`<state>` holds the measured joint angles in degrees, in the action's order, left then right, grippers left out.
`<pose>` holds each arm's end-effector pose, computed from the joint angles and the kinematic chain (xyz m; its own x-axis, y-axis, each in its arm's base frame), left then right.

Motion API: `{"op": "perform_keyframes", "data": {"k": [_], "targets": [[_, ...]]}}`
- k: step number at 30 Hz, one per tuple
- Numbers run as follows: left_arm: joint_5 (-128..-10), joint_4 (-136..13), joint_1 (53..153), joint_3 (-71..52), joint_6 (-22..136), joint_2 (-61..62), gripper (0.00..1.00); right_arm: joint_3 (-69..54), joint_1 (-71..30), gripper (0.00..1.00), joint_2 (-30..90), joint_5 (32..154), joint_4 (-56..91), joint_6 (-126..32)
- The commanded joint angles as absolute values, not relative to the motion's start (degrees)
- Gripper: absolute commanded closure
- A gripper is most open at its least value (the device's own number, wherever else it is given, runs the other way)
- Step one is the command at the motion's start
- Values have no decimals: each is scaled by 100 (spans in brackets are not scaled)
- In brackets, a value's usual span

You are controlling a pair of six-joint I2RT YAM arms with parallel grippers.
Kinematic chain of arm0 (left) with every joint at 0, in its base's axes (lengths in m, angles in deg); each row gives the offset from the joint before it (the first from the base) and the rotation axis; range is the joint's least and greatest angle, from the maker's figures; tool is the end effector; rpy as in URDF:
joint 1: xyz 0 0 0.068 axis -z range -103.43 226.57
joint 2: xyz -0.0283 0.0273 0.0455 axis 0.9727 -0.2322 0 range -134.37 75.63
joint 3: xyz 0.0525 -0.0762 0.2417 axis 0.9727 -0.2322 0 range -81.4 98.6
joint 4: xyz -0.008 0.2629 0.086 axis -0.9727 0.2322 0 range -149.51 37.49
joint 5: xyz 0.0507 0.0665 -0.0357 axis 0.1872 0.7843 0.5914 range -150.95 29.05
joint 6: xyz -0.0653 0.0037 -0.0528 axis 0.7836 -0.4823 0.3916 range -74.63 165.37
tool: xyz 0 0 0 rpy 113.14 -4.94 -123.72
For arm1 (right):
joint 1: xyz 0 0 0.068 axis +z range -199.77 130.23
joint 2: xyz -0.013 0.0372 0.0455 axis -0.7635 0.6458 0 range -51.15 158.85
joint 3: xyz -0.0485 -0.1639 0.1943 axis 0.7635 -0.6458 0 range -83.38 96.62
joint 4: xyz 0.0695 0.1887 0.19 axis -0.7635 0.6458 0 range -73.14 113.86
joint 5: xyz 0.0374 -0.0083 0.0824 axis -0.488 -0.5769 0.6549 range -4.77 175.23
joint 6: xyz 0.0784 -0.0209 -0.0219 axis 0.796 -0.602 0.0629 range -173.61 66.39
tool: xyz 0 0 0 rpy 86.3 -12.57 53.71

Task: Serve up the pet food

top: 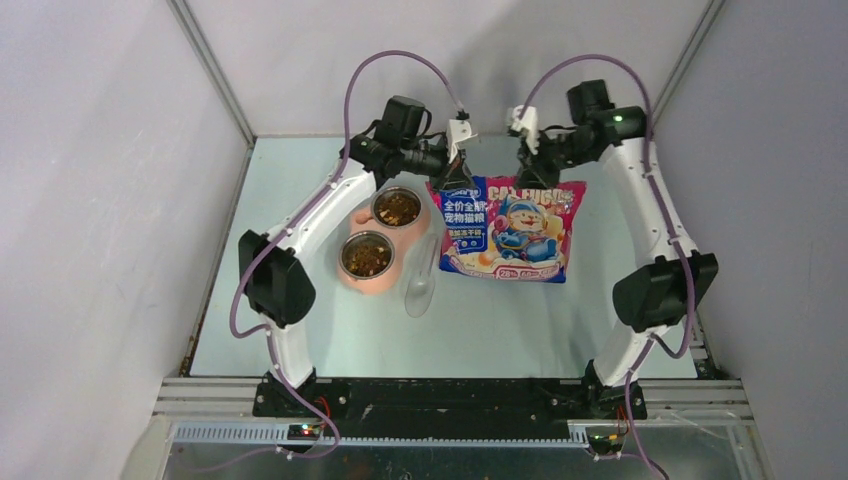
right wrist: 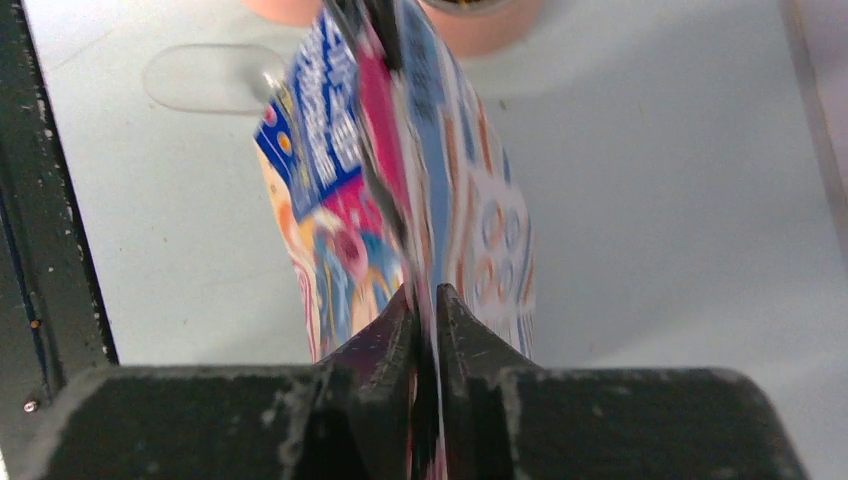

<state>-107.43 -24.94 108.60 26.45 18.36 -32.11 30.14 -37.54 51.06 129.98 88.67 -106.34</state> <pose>0.3617 -0.2891 0.3411 -0.0314 0.3885 -0.9209 0.9948 0.1014 0.0088 0.3596 0.1311 0.3575 -0.1258 -0.6056 -0.7858 -0.9732 0.2290 -0.0207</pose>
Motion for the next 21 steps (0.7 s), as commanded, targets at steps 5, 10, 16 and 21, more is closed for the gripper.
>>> {"op": "perform_keyframes", "data": {"k": [5, 10, 16, 21], "targets": [[-10536, -2372, 10637, 2483, 1967, -2781, 100, 3177, -4597, 99, 4582, 12414, 9762, -11206], [-10528, -2397, 10630, 2488, 1993, -2773, 100, 3103, -4797, 92, 4431, 12270, 9685, -11251], [-10538, -2356, 10611, 2498, 1969, -2747, 100, 2966, -5162, 100, 4154, 12092, 9529, -11550], [-10568, -2381, 10610, 2501, 1996, -2759, 100, 2953, -5385, 100, 4084, 12021, 9534, -11622]]}}
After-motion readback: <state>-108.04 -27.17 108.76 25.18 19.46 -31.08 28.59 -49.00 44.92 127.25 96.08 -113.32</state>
